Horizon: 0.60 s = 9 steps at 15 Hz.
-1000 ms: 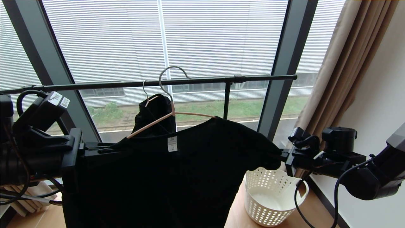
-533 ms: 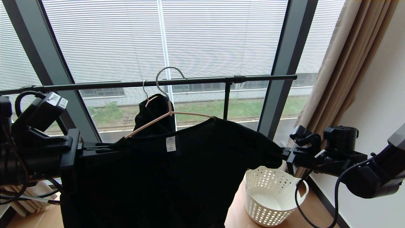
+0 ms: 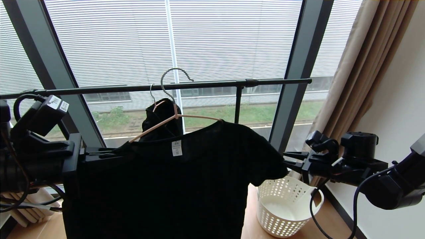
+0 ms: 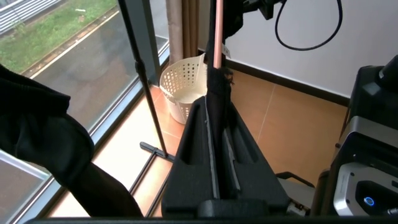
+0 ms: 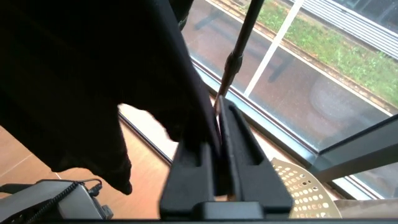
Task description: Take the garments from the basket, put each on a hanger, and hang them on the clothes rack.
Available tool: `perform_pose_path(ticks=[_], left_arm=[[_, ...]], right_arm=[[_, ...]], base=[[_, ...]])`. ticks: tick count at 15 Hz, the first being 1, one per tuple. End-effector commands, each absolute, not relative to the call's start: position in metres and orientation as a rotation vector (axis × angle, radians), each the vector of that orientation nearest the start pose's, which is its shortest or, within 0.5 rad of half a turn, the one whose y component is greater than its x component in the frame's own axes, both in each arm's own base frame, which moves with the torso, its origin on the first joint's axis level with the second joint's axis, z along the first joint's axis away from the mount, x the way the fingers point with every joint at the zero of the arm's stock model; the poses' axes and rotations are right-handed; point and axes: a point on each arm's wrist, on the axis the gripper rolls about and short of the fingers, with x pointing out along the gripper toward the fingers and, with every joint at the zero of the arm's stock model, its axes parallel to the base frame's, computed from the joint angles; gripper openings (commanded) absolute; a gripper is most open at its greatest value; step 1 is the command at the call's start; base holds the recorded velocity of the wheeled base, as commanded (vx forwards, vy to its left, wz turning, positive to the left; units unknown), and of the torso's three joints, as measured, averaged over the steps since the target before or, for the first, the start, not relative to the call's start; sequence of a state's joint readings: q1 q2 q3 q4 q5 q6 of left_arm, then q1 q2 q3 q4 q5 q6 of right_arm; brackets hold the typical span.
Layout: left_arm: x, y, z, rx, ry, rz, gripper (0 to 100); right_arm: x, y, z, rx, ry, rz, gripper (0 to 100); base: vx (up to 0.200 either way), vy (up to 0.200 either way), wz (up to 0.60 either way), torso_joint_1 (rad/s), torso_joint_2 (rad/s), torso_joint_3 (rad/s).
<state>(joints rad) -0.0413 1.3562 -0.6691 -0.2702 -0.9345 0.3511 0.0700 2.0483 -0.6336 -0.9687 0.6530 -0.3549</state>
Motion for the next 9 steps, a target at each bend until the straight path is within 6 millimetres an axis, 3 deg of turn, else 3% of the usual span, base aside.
perform_pose_path(ticks=[1, 4, 9], left_arm=[[0.205, -0.026, 0.203, 0.128, 0.221, -1.009, 0], [0.211, -0.023, 0.199, 0.117, 0.238, -0.995, 0], [0.223, -0.023, 0.196, 0.080, 0.280, -0.971, 0]], right_arm=[[0.325, 0.037, 0.064, -0.220, 0.295, 0.782, 100], [0.320, 0.043, 0.070, -0.232, 0.277, 0.799, 100], [0.309, 0.078, 0.087, -0.279, 0.259, 0.734, 100]], base=[[0.000, 0.000, 0.00, 0.000, 0.00, 0.000], [0.000, 0.000, 0.00, 0.000, 0.00, 0.000], [0.000, 0.000, 0.00, 0.000, 0.00, 0.000]])
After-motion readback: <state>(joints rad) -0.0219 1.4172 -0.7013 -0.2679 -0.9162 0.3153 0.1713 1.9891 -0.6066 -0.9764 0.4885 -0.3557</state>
